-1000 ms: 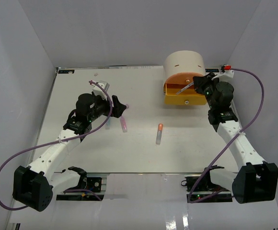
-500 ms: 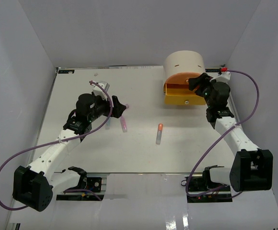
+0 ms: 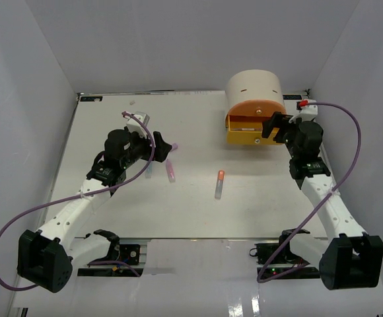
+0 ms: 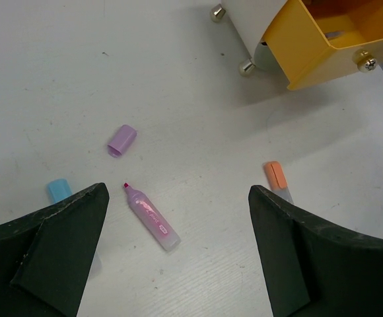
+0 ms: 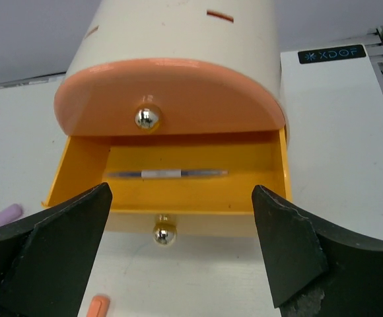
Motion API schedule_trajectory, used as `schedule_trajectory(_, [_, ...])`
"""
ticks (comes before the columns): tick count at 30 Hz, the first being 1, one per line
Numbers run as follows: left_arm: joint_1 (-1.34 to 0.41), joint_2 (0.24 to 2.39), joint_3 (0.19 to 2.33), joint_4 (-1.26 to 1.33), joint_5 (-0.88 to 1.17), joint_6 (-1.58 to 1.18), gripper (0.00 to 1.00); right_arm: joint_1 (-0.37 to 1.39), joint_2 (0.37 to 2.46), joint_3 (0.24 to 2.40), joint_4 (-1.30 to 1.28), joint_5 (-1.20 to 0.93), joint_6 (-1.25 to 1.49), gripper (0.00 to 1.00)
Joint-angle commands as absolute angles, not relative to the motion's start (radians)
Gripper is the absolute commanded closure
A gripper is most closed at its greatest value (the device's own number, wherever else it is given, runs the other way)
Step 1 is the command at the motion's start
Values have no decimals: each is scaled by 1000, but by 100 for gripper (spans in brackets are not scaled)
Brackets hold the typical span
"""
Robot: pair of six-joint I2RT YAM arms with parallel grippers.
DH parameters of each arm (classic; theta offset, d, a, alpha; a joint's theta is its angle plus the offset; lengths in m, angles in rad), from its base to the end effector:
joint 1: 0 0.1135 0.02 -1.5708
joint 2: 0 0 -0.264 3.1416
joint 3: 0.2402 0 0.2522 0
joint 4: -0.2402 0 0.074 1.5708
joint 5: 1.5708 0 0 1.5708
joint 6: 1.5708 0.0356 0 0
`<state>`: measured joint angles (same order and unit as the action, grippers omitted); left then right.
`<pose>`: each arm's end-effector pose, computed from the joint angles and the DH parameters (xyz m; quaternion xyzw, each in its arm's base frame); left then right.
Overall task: Sort the stationery into containers
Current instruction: Place the pen in the drawer, then close the drawer in the storage box.
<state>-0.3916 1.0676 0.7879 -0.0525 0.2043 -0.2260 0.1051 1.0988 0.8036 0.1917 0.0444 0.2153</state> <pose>0.2261 -0.1012 0.2993 0.1260 0.8024 -0.2546 0.5249 0.2595 0.0258 0.3235 0.0557 0.7406 0.0905 0.6635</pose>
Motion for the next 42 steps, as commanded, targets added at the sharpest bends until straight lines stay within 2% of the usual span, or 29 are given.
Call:
schedule_trajectory(1, [-388, 1039, 788, -77, 132, -225, 2, 101, 1020, 730, 143, 31, 175, 8])
schedule_trajectory(7, [-387, 1029, 798, -112, -44, -249, 2, 107, 1025, 634, 146, 23, 235, 10])
schedule_trajectory(13, [-385, 1011, 784, -103, -87, -249, 2, 127, 1090, 624, 196, 12, 258, 0])
schedule_trajectory(16, [-383, 1015, 787, -104, -83, -247, 2, 143, 1129, 641, 206, 0, 262, 9])
schedule_trajectory(24, [-383, 1016, 785, -106, -87, -245, 2, 169, 1212, 683, 242, -40, 279, 24])
schedule_trajectory(31, [-382, 1015, 784, -103, -89, -242, 2, 170, 1267, 718, 282, -31, 296, 49])
schedule_trajectory(34, [-382, 1017, 784, -103, -89, -241, 2, 170, 1288, 735, 296, -26, 299, 56])
schedule_trajectory(42, [-382, 1020, 784, -101, -94, -241, 2, 172, 1319, 773, 314, -34, 308, 72])
